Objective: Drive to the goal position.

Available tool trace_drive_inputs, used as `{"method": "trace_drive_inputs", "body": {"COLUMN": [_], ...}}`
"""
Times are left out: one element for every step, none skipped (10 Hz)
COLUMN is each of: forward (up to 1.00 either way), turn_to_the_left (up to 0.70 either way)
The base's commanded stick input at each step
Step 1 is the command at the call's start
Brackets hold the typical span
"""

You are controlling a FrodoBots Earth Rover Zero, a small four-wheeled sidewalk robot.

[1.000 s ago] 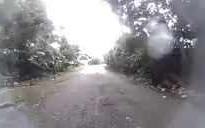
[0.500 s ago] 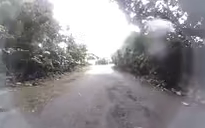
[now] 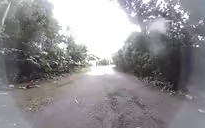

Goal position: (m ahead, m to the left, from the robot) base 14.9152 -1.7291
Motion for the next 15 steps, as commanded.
{"method": "trace_drive_inputs", "body": {"forward": [0.7,0.7,0.7,0.7,0.7,0.7,0.7,0.7,0.7,0.7,0.7,0.7,0.7,0.7,0.7], "turn_to_the_left": [0.0,0.0,0.0,0.0,0.0,0.0,0.0,0.0,0.0,0.0,0.0,0.0,0.0,0.0,0.0]}}
